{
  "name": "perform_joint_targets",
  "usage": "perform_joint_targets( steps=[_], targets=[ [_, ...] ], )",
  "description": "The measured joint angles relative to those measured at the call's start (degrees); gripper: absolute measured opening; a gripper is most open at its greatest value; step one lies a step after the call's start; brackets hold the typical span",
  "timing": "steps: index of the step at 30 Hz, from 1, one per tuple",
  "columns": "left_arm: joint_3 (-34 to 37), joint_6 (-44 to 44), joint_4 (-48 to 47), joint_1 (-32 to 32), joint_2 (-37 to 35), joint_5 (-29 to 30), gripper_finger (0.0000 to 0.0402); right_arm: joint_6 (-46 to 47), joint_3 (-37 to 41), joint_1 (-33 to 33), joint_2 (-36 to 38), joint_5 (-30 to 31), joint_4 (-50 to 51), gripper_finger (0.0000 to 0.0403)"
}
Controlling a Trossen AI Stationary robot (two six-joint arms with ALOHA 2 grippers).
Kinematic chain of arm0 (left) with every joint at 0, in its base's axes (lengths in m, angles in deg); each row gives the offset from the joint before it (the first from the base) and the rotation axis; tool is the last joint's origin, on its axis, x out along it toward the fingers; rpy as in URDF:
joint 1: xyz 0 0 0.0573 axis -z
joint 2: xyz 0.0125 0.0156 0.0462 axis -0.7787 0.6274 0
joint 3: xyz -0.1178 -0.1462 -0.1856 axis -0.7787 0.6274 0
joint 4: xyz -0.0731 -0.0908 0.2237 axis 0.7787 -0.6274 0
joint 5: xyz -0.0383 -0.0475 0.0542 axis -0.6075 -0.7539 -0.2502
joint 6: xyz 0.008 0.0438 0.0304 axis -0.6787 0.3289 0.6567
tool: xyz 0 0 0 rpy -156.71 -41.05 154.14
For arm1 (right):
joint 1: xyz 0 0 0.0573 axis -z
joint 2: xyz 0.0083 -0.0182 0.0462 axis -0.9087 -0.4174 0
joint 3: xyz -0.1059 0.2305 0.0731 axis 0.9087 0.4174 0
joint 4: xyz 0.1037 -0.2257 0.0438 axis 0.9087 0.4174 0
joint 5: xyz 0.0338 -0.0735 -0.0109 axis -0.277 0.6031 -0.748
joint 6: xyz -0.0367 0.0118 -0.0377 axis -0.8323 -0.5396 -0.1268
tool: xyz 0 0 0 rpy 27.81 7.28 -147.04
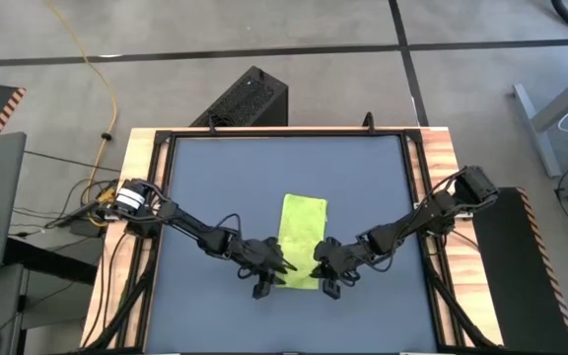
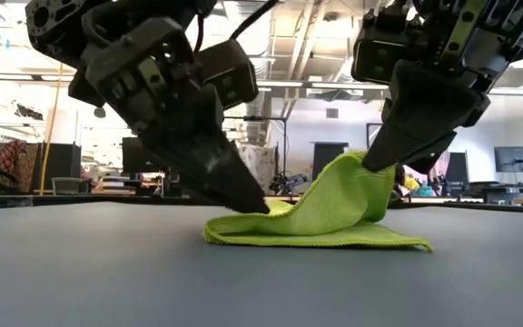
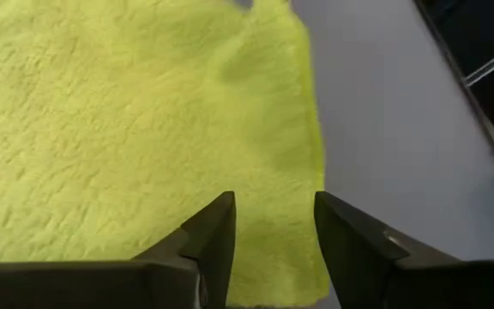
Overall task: Roll towel
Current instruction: Roll the green towel
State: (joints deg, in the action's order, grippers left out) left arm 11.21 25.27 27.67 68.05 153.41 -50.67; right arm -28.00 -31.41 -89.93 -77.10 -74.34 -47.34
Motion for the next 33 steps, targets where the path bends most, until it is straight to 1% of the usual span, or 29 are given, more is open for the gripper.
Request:
perform_joint_targets(
  steps=[10, 14, 25, 27, 29, 33],
  targets=[
    [0.0, 1.11, -0.63, 1.38, 0.0, 0.31, 0.0155, 0.26, 0.0, 0.81, 0.0, 0.02, 0.08, 0.0016],
    [0.0, 1.4, -1.21, 1.36, -0.02, 2.3, 0.0155, 0.24, 0.0, 1.13, 0.02, 0.02, 0.09, 0.0016],
    [-0.02, 1.32, -2.28, 1.86, 0.83, 3.06, 0.0154, 0.09, -0.02, 1.51, 0.04, 0.07, 0.1, 0.0017],
    [-0.02, 1.3, -2.63, 1.86, 0.87, 3.28, 0.0145, 0.09, -0.02, 1.51, 0.04, 0.24, 0.12, 0.002],
    [-0.08, 1.12, -3.35, 1.86, 0.87, 4.18, 0.0126, 0.11, -0.02, 1.51, 0.07, 0.28, 0.13, 0.0022],
    [-0.09, 1.08, -3.36, 1.8, 0.89, 4.24, 0.0066, 0.11, -0.02, 1.51, 0.07, 0.3, 0.13, 0.0022]
  ],
)
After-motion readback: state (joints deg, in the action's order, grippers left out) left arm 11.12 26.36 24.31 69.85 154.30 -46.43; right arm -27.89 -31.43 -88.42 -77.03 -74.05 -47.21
